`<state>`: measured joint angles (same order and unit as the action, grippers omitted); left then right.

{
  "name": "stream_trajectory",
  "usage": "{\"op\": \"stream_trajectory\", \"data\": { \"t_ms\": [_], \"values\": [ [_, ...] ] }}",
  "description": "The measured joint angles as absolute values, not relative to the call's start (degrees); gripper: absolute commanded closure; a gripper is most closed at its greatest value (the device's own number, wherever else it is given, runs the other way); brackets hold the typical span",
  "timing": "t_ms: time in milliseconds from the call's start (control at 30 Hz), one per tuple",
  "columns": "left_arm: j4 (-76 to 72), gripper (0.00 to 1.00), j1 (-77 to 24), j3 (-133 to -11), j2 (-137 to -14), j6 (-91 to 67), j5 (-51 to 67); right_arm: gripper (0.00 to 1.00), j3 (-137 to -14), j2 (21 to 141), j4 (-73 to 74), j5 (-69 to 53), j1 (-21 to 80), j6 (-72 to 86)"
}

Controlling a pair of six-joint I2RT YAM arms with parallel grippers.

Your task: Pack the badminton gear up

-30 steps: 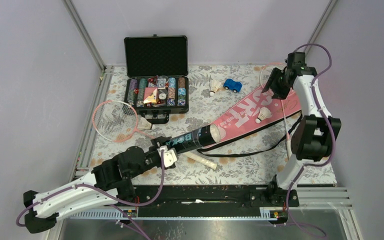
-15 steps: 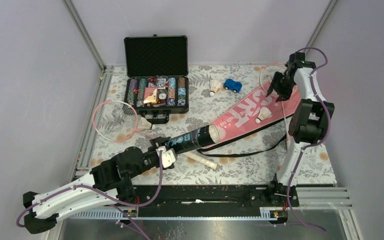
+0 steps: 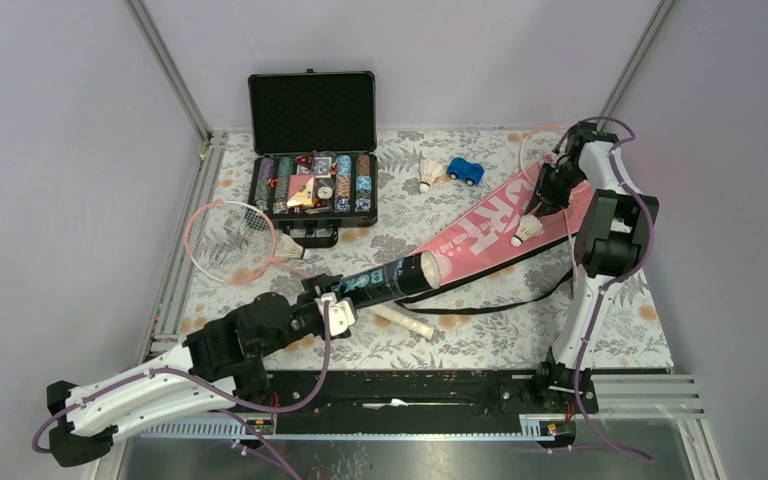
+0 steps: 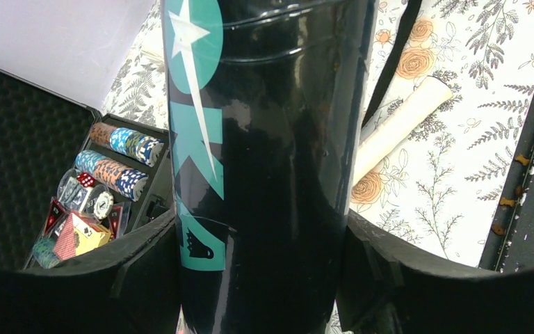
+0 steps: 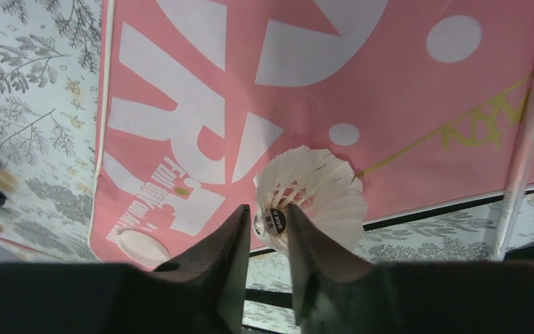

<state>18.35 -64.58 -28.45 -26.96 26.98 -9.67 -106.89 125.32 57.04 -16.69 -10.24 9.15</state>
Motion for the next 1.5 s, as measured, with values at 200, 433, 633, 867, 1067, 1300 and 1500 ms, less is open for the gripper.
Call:
{"op": "stream_trajectory", "data": {
  "t_ms": [200,433,633,867,1067,1300,1500],
  "values": [
    [18.3,0.60,-64.6,-28.4,-27.1,27.0,-9.4,1.00,-104.2,124.4,57.3,-18.8,-10.2,8.4],
    [18.3,0.58,-64.6,-28.4,-26.9,26.1,-9.3,1.00,-97.1,116.4,56.0,-22.1,-10.2,9.1],
    [21.3,0.57,-64.6,-31.4,-28.1,22.2,-8.8,1.00,-85.4,102.2,47.7,-29.8,-10.2,14.8],
    [23.1,0.58,-64.6,-40.5,-31.7,13.5,-8.8,1.00,-74.0,85.9,35.2,-35.5,-9.5,25.7],
    [23.5,0.58,-64.6,-43.6,-33.8,5.5,-8.5,1.00,-71.3,74.1,29.8,-36.5,-4.5,31.7],
    [27.4,0.60,-64.6,-44.0,-37.5,-0.4,-6.6,1.00,-68.5,60.7,24.4,-36.7,4.6,35.8],
    [30.9,0.60,-64.6,-45.1,-39.0,-1.5,-6.3,1.00,-67.9,52.4,21.0,-37.1,7.6,39.2]
  ]
}}
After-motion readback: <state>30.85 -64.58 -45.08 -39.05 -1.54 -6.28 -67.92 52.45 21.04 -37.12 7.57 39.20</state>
